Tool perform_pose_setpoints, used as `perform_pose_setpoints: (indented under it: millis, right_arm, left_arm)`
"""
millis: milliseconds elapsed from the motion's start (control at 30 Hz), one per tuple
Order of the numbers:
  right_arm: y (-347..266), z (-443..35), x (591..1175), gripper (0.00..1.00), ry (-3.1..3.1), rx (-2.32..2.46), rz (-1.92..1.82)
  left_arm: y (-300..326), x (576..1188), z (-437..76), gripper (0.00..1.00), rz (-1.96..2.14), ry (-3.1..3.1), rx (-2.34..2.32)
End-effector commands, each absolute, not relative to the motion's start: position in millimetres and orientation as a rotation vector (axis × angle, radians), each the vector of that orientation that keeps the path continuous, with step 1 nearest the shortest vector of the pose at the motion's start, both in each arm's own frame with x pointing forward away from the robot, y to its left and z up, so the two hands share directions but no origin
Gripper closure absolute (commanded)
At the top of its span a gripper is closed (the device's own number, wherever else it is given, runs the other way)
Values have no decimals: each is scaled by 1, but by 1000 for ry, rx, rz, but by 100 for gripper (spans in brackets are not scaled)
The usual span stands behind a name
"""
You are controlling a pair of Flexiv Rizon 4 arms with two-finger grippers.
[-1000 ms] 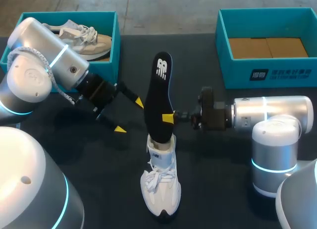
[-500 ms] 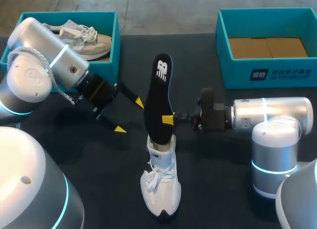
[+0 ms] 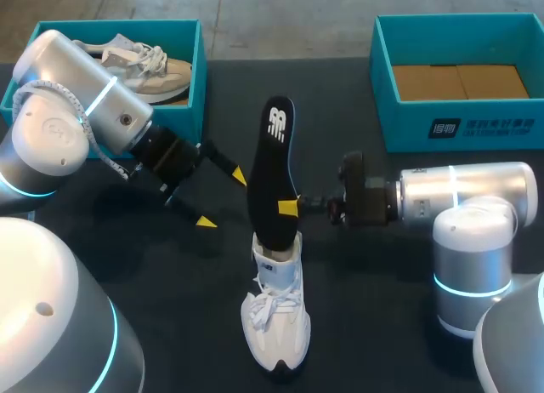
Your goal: Take the shoe out of the shoebox, open the shoe tongue, remove and reinsert the insole, then place the shoe into the shoebox
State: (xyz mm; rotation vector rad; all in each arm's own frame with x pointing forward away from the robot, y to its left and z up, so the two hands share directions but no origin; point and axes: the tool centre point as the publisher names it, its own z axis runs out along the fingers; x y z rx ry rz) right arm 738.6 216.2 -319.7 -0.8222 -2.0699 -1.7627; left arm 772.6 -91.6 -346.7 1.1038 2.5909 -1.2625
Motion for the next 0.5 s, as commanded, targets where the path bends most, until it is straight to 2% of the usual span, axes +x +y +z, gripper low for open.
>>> perform_pose_setpoints:
  millis: [33, 500]
  right_arm:
    - [217, -320, 735, 100, -2072, -829, -1759]
    - [216, -328, 730, 100, -2041, -826, -1754]
  left_arm:
    - [-92, 773, -347, 0, -1258, 2594, 1105]
    - [-92, 773, -347, 0, -1258, 2594, 1105]
